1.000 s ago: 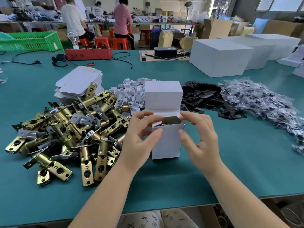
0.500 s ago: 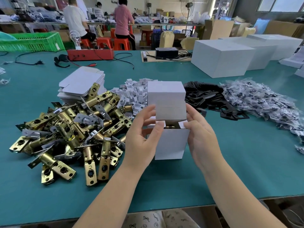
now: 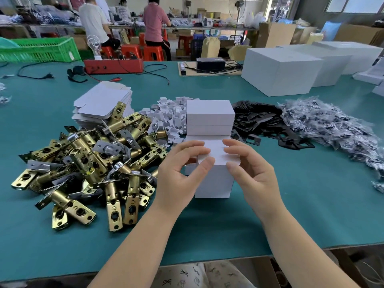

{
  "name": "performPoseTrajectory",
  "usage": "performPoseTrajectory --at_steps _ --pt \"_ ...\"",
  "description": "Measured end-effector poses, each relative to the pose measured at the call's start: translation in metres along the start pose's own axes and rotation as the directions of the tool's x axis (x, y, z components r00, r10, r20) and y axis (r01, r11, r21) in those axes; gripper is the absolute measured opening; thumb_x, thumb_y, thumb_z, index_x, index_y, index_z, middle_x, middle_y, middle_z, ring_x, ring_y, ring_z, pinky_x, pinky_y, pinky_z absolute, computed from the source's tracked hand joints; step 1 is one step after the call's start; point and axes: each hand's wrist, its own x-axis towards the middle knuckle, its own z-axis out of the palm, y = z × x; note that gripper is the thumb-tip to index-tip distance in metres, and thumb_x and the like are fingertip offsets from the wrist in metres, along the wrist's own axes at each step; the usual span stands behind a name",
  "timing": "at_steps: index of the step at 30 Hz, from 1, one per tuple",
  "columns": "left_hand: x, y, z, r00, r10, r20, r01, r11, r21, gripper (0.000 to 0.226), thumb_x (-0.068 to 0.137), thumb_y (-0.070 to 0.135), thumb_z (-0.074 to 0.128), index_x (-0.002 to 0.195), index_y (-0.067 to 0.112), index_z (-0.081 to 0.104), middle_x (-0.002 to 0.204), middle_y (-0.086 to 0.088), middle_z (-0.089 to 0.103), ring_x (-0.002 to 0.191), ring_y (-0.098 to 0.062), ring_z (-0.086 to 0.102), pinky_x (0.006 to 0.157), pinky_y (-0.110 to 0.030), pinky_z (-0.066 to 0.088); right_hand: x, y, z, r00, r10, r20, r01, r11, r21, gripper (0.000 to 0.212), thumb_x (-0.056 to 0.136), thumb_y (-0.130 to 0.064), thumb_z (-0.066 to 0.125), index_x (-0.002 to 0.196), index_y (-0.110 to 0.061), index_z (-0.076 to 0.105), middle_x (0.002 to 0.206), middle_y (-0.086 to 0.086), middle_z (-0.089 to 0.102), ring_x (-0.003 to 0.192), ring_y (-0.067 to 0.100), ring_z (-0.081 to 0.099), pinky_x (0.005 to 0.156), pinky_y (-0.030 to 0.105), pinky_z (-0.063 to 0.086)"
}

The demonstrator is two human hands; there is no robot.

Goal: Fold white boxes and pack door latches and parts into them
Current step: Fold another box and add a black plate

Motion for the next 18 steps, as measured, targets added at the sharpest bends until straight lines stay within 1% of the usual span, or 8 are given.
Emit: performPoseTrajectory --at_steps 2,4,6,9,11,13,16,18 --pt "0.001 0.0 0.0 1.0 0.004 -0.004 -0.004 1.0 -0.004 0.016 0.084 0.036 0.066 0.099 0.033 0.067 0.107 0.011 0.063 0.098 -0.009 0.064 0.084 -0.024 0.053 0.002 -0.001 -0.001 1.0 0.002 0.002 -0.002 1.0 -0.02 0.019 0.084 -0.02 0.063 0.102 -0.028 0.067 0.118 -0.009 0.064 0.116 0.008 0.056 0.09 0.019 0.044" --pt "0.002 0.0 0.001 0.999 0.038 -0.01 -0.037 0.999 0.034 0.016 0.085 0.03 0.07 0.1 0.032 0.066 0.104 0.007 0.062 0.094 -0.006 0.062 0.083 -0.021 0.051 0.005 -0.003 -0.001 1.0 0.005 0.012 -0.005 0.999 -0.049 0.025 0.084 -0.013 0.06 0.104 -0.028 0.066 0.107 -0.014 0.066 0.099 0.003 0.059 0.084 0.016 0.045" --pt "0.003 0.0 0.003 0.997 0.071 -0.016 -0.07 0.995 0.072 0.014 0.087 0.023 0.069 0.1 0.028 0.067 0.1 0.001 0.062 0.091 -0.005 0.06 0.081 -0.018 0.049 0.006 -0.005 -0.001 1.0 0.009 0.008 -0.008 0.997 -0.07 0.026 0.084 -0.011 0.06 0.104 -0.028 0.066 0.097 -0.019 0.067 0.086 0.0 0.058 0.079 0.013 0.044" --pt "0.005 0.001 0.004 0.998 0.061 -0.031 -0.059 0.996 0.064 0.013 0.087 0.024 0.068 0.098 0.032 0.066 0.095 0.004 0.061 0.085 -0.003 0.059 0.075 -0.013 0.046 0.008 -0.008 0.001 0.999 0.049 -0.023 -0.049 0.999 -0.014 0.022 0.084 -0.016 0.061 0.096 -0.032 0.07 0.085 -0.009 0.064 0.073 0.003 0.053 0.071 0.013 0.044" --pt "0.006 0.003 0.005 0.998 0.04 -0.041 -0.038 0.998 0.051 0.01 0.089 0.03 0.067 0.097 0.036 0.066 0.092 0.004 0.06 0.08 -0.005 0.058 0.071 -0.012 0.045 0.012 -0.012 0.001 0.996 0.091 -0.01 -0.092 0.996 -0.011 0.019 0.084 -0.02 0.061 0.093 -0.033 0.071 0.078 -0.008 0.063 0.07 0.007 0.051 0.067 0.013 0.043" --pt "0.007 0.003 0.004 0.998 0.032 -0.045 -0.03 0.999 0.035 0.01 0.089 0.033 0.061 0.096 0.038 0.066 0.091 0.005 0.061 0.079 -0.006 0.059 0.069 -0.012 0.045 0.016 -0.016 -0.001 0.99 0.134 0.036 -0.133 0.991 -0.026 0.017 0.083 -0.022 0.062 0.091 -0.034 0.071 0.073 -0.011 0.064 0.07 0.007 0.053 0.066 0.011 0.042" --pt "0.006 0.002 0.0 0.999 0.044 -0.001 -0.044 0.999 0.009 0.015 0.092 0.028 0.057 0.1 0.035 0.067 0.095 0.01 0.061 0.083 -0.005 0.059 0.072 -0.012 0.044 0.016 -0.017 -0.006 0.984 0.167 0.065 -0.167 0.986 -0.007 0.016 0.081 -0.022 0.063 0.09 -0.032 0.072 0.077 -0.01 0.067 0.077 0.004 0.058 0.072 0.01 0.044" --pt "0.005 0.001 -0.003 0.998 0.059 0.031 -0.059 0.998 0.009 0.017 0.093 0.025 0.055 0.102 0.032 0.068 0.099 0.008 0.062 0.088 -0.007 0.06 0.076 -0.014 0.045 0.015 -0.017 -0.008 0.984 0.164 0.072 -0.163 0.986 -0.015 0.015 0.081 -0.024 0.062 0.091 -0.03 0.073 0.081 -0.005 0.065 0.08 0.008 0.056 0.074 0.013 0.043"
